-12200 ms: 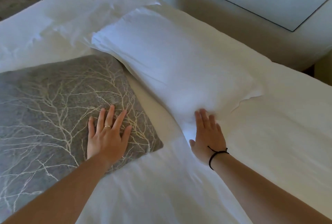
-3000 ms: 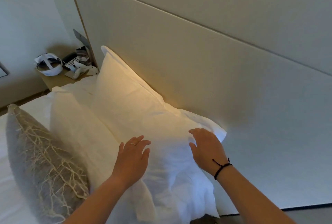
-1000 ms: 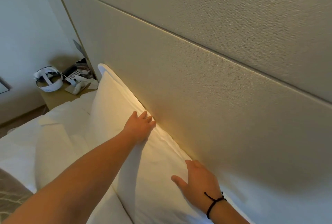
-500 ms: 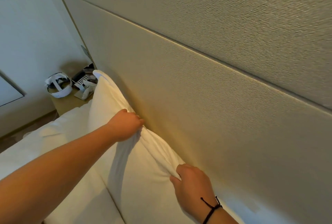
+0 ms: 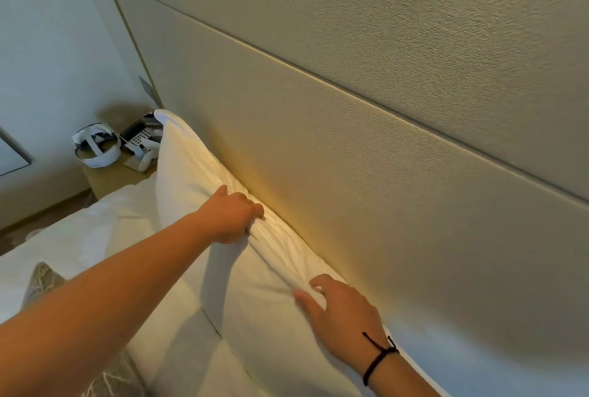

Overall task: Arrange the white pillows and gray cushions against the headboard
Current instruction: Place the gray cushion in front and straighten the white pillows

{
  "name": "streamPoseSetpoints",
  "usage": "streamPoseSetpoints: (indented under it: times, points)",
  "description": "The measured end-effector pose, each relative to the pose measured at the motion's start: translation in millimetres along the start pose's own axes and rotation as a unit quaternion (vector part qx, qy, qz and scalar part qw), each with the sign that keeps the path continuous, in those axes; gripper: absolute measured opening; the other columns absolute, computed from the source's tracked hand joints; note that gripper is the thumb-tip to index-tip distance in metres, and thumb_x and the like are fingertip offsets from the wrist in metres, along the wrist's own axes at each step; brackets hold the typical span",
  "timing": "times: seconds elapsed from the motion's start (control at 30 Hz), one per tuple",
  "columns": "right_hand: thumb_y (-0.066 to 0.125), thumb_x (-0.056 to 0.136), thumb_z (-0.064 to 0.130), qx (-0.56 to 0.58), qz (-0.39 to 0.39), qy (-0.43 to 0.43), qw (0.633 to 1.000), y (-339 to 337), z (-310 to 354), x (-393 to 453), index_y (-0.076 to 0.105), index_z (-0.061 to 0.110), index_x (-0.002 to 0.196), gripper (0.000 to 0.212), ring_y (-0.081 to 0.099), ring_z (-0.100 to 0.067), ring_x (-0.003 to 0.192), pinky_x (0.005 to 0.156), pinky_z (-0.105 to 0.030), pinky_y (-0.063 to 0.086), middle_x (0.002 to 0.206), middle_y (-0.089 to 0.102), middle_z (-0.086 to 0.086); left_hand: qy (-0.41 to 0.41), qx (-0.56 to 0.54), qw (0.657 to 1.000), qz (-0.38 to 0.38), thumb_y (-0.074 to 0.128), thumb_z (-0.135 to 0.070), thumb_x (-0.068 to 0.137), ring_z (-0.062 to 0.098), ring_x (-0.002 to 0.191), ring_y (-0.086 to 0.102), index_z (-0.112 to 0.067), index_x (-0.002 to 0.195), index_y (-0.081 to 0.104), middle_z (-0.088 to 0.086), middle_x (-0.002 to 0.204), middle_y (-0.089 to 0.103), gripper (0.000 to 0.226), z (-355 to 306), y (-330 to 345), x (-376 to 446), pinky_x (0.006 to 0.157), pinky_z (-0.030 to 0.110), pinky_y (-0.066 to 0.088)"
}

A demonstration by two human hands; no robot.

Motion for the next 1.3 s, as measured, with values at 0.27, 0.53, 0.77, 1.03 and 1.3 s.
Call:
streamPoseSetpoints:
  times: [0.27, 0.53, 0.77, 1.03, 1.3]
  points:
    - [0.046, 0.091, 0.062, 0.007, 0.064, 0.106, 0.992, -21.2, -70.1, -36.2, 0.058, 0.029, 0.099, 0.036, 0.056, -0.011, 0.091, 0.075, -0.028, 0.047, 0.098, 0.058, 0.012, 0.078, -0.209, 0.964, 0.147, 0.044, -0.066, 0.081, 0.02, 0.128, 0.042, -0.044, 0.113, 0.065, -0.012, 0.128, 0.059, 0.044, -84.9, 3.5, -2.5, 0.115, 0.06, -0.002]
    - [0.067, 0.085, 0.042, 0.081, -0.101, 0.01, 0.992, -78.6, -62.7, -82.5, 0.059, 0.024, 0.069, 0.025, 0.052, -0.006, 0.066, 0.055, -0.018, 0.036, 0.066, 0.059, 0.008, 0.151, -0.186, 0.959, 0.149, 0.051, -0.055, 0.091, 0.018, 0.103, 0.057, -0.032, 0.108, 0.068, -0.011, 0.108, 0.065, 0.033, -131.6, -7.8, -15.5, 0.095, 0.039, 0.037]
    - [0.053, 0.095, 0.043, -0.025, -0.145, 0.004, 0.989, -104.5, -64.5, -116.2, 0.052, 0.028, 0.077, 0.024, 0.053, -0.011, 0.061, 0.056, -0.032, 0.044, 0.065, 0.058, 0.006, 0.126, -0.098, 0.987, 0.0, 0.061, -0.055, 0.082, 0.017, 0.093, 0.056, -0.036, 0.1, 0.065, -0.014, 0.096, 0.062, 0.027, -97.9, -48.5, -13.7, 0.078, 0.03, 0.035]
    - [0.041, 0.1, 0.041, -0.132, -0.203, 0.016, 0.97, -125.5, -57.3, -127.0, 0.043, 0.021, 0.08, 0.029, 0.045, -0.018, 0.051, 0.047, -0.029, 0.033, 0.055, 0.047, 0.005, 0.007, 0.019, 0.971, -0.236, 0.052, -0.038, 0.098, 0.017, 0.092, 0.055, -0.032, 0.108, 0.072, -0.009, 0.101, 0.071, 0.023, -43.2, -92.5, -26.1, 0.078, 0.034, 0.043]
    - [0.046, 0.097, 0.019, -0.325, -0.125, 0.107, 0.931, -100.4, -75.4, -106.9, 0.052, 0.024, 0.095, 0.008, 0.054, -0.017, 0.063, 0.054, -0.025, 0.038, 0.078, 0.061, 0.006, -0.068, -0.125, 0.968, -0.206, 0.046, -0.031, 0.102, 0.024, 0.092, 0.066, -0.026, 0.113, 0.069, 0.001, 0.106, 0.068, 0.026, -49.9, -63.1, -16.1, 0.075, 0.033, 0.052]
Point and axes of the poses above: each hand's wrist, its own x-axis towards the middle knuckle, its own y-axis out of the palm, z = x × y, the point moved 10 cm from there along x, towards the middle knuckle
